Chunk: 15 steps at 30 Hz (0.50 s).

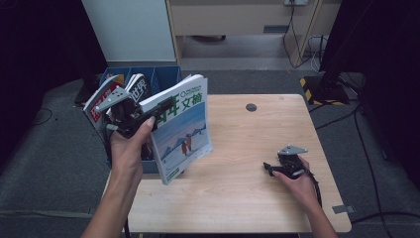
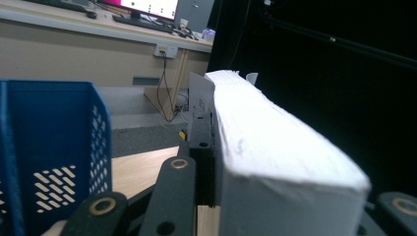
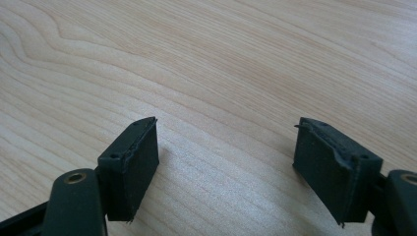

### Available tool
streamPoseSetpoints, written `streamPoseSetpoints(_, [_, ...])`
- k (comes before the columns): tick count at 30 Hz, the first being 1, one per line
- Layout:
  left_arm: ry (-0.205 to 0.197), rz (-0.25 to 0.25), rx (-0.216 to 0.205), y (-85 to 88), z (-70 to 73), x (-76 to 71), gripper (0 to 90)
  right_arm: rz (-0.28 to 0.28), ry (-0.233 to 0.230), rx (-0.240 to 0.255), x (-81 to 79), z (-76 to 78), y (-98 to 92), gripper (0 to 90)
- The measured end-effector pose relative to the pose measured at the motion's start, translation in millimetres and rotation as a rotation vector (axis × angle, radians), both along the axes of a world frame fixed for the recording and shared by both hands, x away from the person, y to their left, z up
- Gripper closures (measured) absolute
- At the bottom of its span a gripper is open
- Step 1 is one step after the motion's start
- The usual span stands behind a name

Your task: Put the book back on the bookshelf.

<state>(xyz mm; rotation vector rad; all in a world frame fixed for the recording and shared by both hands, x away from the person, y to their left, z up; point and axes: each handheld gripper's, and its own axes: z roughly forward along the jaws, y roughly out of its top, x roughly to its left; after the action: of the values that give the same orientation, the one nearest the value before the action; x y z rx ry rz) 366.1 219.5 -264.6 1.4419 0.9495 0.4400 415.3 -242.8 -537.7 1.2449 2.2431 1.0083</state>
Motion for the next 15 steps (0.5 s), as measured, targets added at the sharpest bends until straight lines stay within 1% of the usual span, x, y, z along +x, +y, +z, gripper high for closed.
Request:
streamPoseSetpoints(6, [0.005,0.023,0.001,14.1,4.2,-1.0,73.0,0.003,-0.002,-0.001,0.5,0.0,-0.2,25.1])
streamPoseSetpoints(15, [-0.006,0.075,-0.009,41.0,10.4,-6.4,73.0,0.002,-0.003,-0.002,0.8,0.0,-0.3,25.2])
